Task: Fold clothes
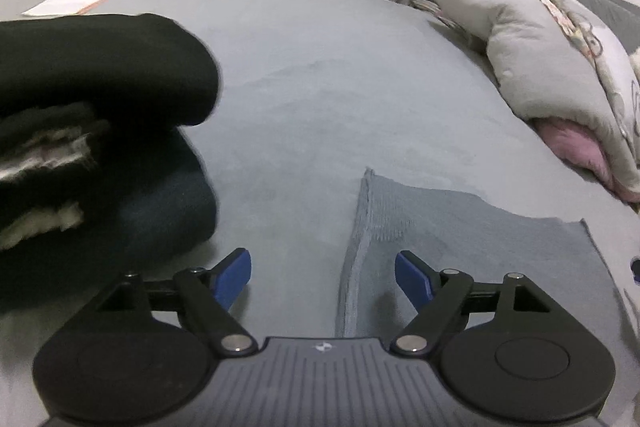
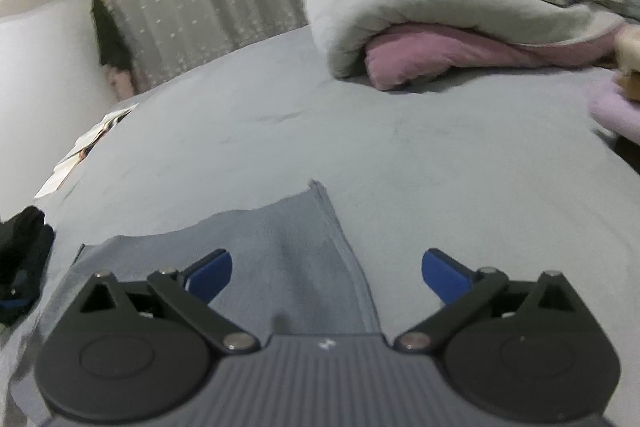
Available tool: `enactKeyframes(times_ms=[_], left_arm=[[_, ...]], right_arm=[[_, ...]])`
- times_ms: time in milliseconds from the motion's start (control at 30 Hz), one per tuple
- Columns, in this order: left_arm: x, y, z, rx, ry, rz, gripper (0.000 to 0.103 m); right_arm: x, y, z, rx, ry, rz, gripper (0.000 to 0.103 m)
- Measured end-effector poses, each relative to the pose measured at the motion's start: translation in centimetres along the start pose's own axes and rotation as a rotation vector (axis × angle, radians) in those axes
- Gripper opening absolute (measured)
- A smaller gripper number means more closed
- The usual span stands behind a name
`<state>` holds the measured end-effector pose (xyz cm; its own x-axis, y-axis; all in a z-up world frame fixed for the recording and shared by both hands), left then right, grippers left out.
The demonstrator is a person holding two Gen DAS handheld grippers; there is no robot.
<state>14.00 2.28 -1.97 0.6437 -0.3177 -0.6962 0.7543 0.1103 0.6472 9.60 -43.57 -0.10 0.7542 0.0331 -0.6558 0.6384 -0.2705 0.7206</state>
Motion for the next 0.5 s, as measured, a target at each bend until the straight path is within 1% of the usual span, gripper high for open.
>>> enactKeyframes(times_ms=[133, 233, 267, 300, 333, 367, 400, 433, 467, 500], left_arm=[[2.0, 0.8, -0.1, 0.015, -0.016, -0.001, 0.078], [3.4, 1.3, 0.3, 0.023, -0.026, 0.002, 0.082], [3.6, 1.5, 0.8, 0.046, -0.033, 0.005, 0.082], [3.9, 1.6, 1.5, 0.082, -0.043, 0.004, 0.082], [4.2, 1.7, 2.0, 0.110, -0.051, 0.004, 0.082], [4.3, 1.8, 2.1, 0.117, -0.048, 0.005, 0.077], [4.6, 1.8, 2.6, 0.141, -0.036, 0.008, 0.066], [5.0, 1.7, 2.8, 0.161, -0.017, -0.001, 0.040], [5.4, 1.5, 3.0, 0.180, 0.001, -0.011, 0.029], [5.7, 1.4, 3.3, 0.196, 0.017, -0.018, 0.025]], right_arm=[[3.4, 1.2, -0.9, -0.055, 0.005, -0.025, 0.081], [5.5, 0.8, -1.5, -0.084, -0.002, -0.057, 0.080], [6.0, 0.6, -1.7, -0.098, -0.006, -0.069, 0.079], [6.5, 0.3, -1.9, -0.113, -0.010, -0.080, 0.075], [6.7, 0.2, -2.0, -0.126, -0.014, -0.084, 0.062], [6.7, 0.1, -2.2, -0.137, -0.017, -0.085, 0.052], [6.6, 0.1, -2.3, -0.134, -0.012, -0.084, 0.025], [6.4, 0.1, -2.1, -0.122, -0.015, -0.084, 0.005], [6.2, 0.2, -1.9, -0.111, -0.026, -0.085, 0.006], [6.1, 0.2, -1.8, -0.110, -0.036, -0.082, 0.006]])
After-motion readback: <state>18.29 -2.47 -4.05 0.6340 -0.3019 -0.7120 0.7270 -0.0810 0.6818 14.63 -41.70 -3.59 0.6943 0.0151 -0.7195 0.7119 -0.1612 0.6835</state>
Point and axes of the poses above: each gripper's, at about its wrist camera, not at the fingertips, and x roughly the way its jaws point, z to its right, y to its top, the point moved 10 cm from there along x, roughly the way its jaws point, and after that the axes turned 5 degrees about -y, right-handed, at the moved point
